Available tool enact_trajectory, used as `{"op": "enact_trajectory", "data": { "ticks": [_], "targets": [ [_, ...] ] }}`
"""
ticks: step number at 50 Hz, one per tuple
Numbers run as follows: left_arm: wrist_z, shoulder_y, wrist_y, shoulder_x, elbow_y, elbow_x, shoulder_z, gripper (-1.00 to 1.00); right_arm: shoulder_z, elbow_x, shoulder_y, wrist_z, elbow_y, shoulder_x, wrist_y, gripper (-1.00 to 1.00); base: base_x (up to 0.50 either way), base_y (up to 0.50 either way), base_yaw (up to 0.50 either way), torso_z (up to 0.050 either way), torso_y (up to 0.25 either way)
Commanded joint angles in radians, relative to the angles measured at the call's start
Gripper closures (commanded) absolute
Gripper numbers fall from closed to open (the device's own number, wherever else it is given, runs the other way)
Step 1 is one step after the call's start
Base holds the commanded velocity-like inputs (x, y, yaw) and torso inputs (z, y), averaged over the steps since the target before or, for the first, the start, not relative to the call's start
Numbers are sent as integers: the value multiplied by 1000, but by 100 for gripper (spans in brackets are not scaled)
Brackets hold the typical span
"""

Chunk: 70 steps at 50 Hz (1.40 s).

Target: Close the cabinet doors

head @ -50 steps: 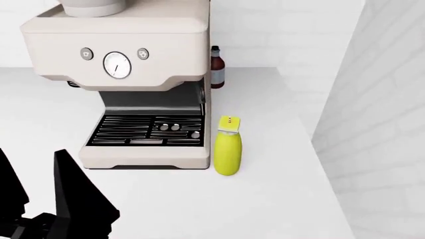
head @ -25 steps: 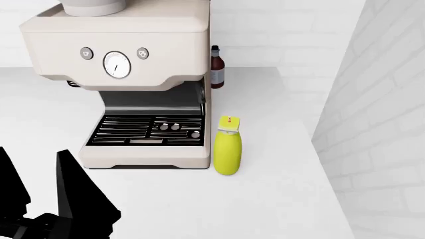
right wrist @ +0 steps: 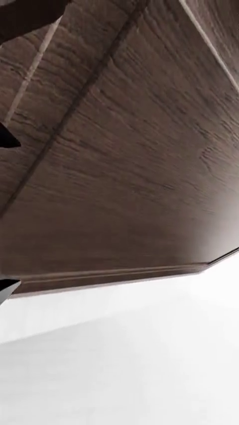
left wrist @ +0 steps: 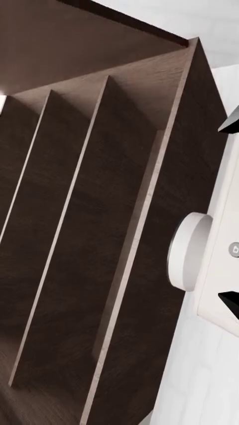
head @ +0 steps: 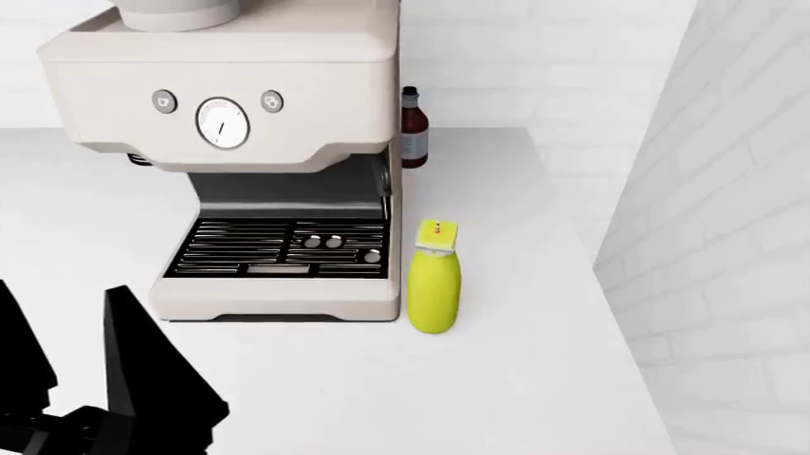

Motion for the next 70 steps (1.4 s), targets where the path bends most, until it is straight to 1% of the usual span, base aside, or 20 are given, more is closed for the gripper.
{"op": "enact_trajectory", "data": {
  "ticks": [1,7,15,23,27,33,39,44,46,48,54,59,61,63,70],
  "targets": [
    [-6,-1,2,-5,5,-6,-2,-100,-18,-69,89,-76,75,-85,32,-100,0,0,3,0,0],
    [-16,8,6,-9,13,-5,-14,-100,-57,-126,79,-113,127,-119,6,-100,0,0,3,2,0],
    [-48,36,10,-15,38,2,-61,-100,-122,-253,59,-228,383,-227,-124,-100,0,0,2,3,0],
    [-74,60,16,-16,57,10,-100,-100,-143,-312,59,-298,553,-294,-219,-100,0,0,0,1,0],
    [-83,71,20,-15,63,17,-114,-100,-139,-324,58,-318,610,-309,-256,-100,0,0,0,0,0],
    [-93,87,28,-10,62,30,-131,-100,-138,-323,45,-326,623,-322,-280,-100,0,0,0,2,0],
    [-111,116,38,-5,75,44,-166,-100,-156,-347,44,-368,692,-370,-333,-100,0,0,0,2,0],
    [-130,144,51,1,86,59,-206,-100,-195,-411,50,-432,851,-431,-416,-100,0,0,0,0,0],
    [-139,155,55,6,91,66,-223,-100,-214,-446,57,-464,961,-466,-462,-100,0,0,0,0,0],
    [-147,170,61,9,97,69,-244,-100,-223,-479,62,-501,1109,-510,-546,-100,0,0,0,0,0],
    [-163,204,72,10,114,67,-278,-100,-234,-524,88,-558,1374,-598,-687,-100,0,0,0,0,0],
    [-177,226,75,10,131,61,-303,-100,-231,-549,148,-624,1774,-726,-904,-100,0,0,0,0,0],
    [-182,233,75,9,136,57,-311,-100,-261,-531,149,-616,1806,-727,-923,-100,0,0,0,0,0],
    [-189,239,75,10,140,53,-321,-100,-238,-563,136,-610,1808,-721,-925,-100,0,0,0,0,0],
    [-200,251,72,12,147,54,-336,-100,-100,-729,92,-605,1809,-715,-908,-100,0,0,0,0,0]
  ]
}}
